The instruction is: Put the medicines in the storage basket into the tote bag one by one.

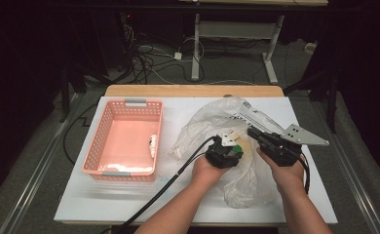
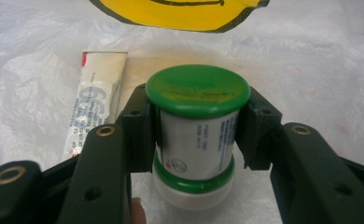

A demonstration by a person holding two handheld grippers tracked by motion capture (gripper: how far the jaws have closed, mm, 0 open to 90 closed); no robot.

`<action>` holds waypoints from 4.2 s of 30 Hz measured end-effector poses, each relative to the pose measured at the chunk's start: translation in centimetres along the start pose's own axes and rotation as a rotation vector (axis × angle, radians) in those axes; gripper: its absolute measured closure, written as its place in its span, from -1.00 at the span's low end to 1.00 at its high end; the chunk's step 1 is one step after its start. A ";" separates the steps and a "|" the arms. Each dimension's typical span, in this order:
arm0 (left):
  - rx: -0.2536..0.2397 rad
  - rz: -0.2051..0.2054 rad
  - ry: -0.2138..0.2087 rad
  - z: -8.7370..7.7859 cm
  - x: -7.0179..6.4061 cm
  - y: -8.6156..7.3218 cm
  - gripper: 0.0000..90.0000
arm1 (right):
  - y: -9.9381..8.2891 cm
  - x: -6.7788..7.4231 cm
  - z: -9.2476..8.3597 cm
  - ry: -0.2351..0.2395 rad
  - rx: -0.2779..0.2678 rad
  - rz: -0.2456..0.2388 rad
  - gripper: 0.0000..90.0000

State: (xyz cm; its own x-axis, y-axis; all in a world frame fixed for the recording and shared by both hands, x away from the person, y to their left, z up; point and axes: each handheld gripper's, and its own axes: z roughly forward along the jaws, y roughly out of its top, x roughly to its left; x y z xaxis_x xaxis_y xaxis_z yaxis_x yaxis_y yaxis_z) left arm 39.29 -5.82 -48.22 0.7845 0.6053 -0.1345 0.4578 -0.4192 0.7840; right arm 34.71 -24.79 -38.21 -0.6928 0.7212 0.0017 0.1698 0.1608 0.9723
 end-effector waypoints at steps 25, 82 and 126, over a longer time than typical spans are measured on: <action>-0.059 -0.029 -0.075 -4.0 -0.4 -1.7 -0.44 | 0.1 0.3 0.0 0.003 0.001 -0.003 1.00; -0.114 -0.148 0.138 -24.2 5.8 -10.0 -1.00 | -0.1 0.2 0.1 -0.002 0.010 -0.004 1.00; 0.082 -0.341 0.260 -21.4 16.8 -5.3 -1.00 | -0.1 0.1 0.1 -0.007 0.014 -0.005 1.00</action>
State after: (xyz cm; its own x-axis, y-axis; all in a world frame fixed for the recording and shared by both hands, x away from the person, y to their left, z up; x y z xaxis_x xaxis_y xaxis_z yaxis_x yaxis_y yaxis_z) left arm 41.10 21.06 -41.73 0.4565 0.8641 -0.2122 0.7121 -0.2118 0.6694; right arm 34.71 -24.68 -38.32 -0.6884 0.7253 -0.0048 0.1761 0.1735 0.9690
